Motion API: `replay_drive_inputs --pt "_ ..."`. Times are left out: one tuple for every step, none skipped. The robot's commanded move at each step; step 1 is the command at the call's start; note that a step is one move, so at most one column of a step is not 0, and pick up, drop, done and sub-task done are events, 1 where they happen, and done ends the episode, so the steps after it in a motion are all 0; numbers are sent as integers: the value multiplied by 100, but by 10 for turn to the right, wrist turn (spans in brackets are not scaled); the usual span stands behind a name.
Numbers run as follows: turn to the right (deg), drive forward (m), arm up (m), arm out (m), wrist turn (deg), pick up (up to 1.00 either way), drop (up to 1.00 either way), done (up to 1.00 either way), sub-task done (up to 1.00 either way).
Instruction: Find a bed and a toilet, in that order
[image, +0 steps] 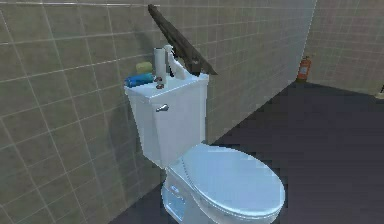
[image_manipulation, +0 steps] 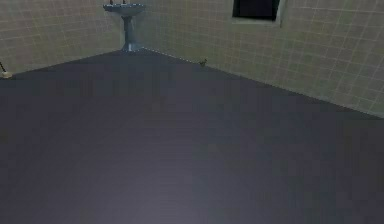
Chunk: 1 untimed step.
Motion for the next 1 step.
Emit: replay_drive_inputs --pt "0 0 0 0 0 0 0 100 0"
